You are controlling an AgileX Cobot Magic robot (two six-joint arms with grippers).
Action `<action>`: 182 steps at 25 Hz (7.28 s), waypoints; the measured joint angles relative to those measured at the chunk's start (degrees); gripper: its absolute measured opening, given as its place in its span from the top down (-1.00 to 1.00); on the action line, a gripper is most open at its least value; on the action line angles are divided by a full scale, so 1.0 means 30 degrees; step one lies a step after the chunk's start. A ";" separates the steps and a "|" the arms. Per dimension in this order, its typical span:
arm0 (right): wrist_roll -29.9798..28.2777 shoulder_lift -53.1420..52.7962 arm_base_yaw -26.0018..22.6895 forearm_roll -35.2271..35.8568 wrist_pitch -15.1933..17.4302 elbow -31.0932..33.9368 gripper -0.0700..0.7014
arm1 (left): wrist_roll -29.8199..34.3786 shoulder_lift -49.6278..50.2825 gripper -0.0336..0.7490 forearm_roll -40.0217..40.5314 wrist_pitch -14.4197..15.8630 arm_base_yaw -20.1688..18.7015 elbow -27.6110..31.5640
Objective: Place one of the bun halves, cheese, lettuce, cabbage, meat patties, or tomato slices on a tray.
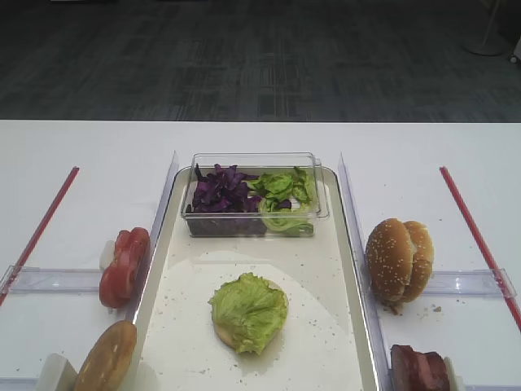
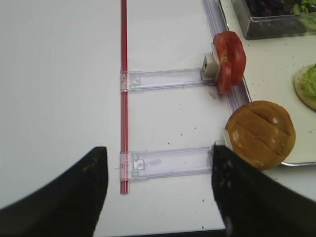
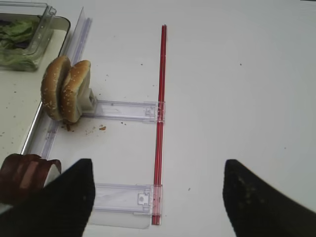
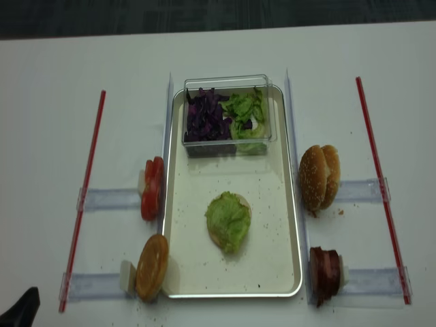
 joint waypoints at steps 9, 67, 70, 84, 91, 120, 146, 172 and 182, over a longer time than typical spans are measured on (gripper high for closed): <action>0.0000 -0.1009 0.0168 -0.0070 0.0082 0.0000 -0.63 | 0.0000 0.0000 -0.16 0.0000 0.0000 0.0000 0.0000; 0.1574 -0.1051 0.0523 -0.0442 0.0173 0.0000 -0.63 | 0.0000 0.0000 -0.16 0.0000 0.0000 0.0000 0.0000; 0.1574 -0.1051 0.0523 -0.0442 0.0173 0.0000 -0.63 | 0.0000 0.0000 -0.16 0.0000 0.0000 0.0000 0.0000; 0.1574 -0.1051 0.0523 -0.0442 0.0173 0.0000 -0.63 | 0.0000 0.0000 -0.16 0.0000 0.0000 0.0000 0.0000; 0.1574 -0.1051 0.0523 -0.0442 0.0173 0.0000 -0.63 | 0.0000 0.0000 -0.16 0.0000 0.0000 0.0000 0.0000; 0.1574 -0.1051 0.0523 -0.0442 0.0173 0.0000 -0.63 | 0.0000 0.0000 -0.16 0.0000 0.0000 0.0000 0.0000; 0.1574 -0.1051 0.0523 -0.0442 0.0173 0.0000 -0.62 | 0.0000 0.0000 -0.16 0.0000 0.0000 0.0000 0.0000; 0.1618 -0.1051 0.0523 -0.0442 0.0173 0.0000 -0.62 | 0.0000 0.0000 -0.16 0.0000 0.0000 0.0000 0.0000; 0.1618 -0.1051 0.0523 -0.0442 0.0173 0.0000 -0.62 | 0.0000 0.0000 -0.16 0.0000 0.0000 0.0000 0.0000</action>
